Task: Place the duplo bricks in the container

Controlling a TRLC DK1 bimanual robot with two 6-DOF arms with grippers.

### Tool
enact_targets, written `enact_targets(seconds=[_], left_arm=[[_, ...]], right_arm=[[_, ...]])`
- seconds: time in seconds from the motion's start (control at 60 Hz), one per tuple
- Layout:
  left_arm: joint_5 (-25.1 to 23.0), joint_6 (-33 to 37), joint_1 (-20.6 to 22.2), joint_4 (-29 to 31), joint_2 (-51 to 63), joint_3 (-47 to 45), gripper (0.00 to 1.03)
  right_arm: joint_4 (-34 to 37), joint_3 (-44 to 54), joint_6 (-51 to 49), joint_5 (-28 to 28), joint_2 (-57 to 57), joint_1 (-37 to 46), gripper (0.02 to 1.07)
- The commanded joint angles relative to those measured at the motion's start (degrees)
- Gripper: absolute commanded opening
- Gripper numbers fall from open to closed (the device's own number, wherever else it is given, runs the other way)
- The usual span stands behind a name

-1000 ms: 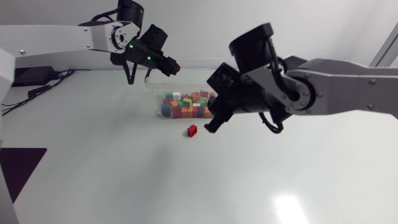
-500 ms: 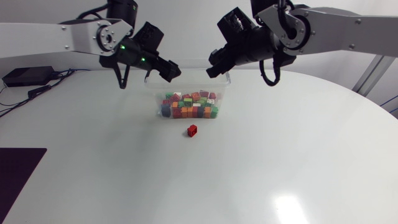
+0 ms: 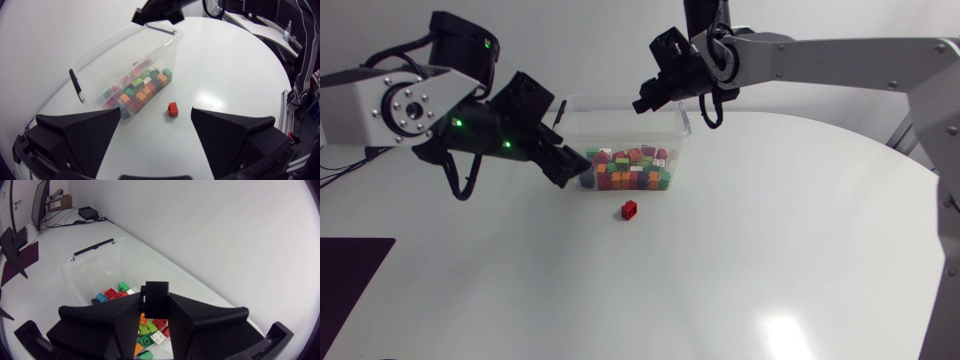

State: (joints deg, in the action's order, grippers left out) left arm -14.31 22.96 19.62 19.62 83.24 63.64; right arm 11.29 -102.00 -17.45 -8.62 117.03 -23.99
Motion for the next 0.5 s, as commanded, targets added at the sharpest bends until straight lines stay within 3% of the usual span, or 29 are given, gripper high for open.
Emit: enact_targets(seconds=[0.0,0.083,0.1,0.133,0.267,0.483], left_arm=[[-0.64,1.21,0.86,0.07,-0.36,-2.82,0.98],[-0.81,0.95,2.36,-0.90,1.31,-4.13,0.98],[-0.81,0.86,2.71,-1.25,1.66,-4.31,0.98],[-0.81,0.68,3.76,-2.13,3.07,-4.57,0.98],[-0.72,-0.11,5.70,-3.53,8.60,-2.20,0.98],[-0.02,-2.39,7.98,-3.44,19.94,4.83,0.98]], right_arm=[[-0.74,-3.74,1.72,-0.34,5.05,-0.27,0.40],[-0.13,-6.55,2.07,-0.34,7.86,-0.36,0.77],[-0.04,-6.90,2.16,-0.25,8.04,-0.36,0.89],[-0.04,-6.73,2.16,-0.25,7.77,-0.36,1.00],[-1.01,-1.80,2.51,-0.17,2.32,0.26,1.02],[-6.37,14.72,3.48,-0.08,-13.41,2.72,1.02]])
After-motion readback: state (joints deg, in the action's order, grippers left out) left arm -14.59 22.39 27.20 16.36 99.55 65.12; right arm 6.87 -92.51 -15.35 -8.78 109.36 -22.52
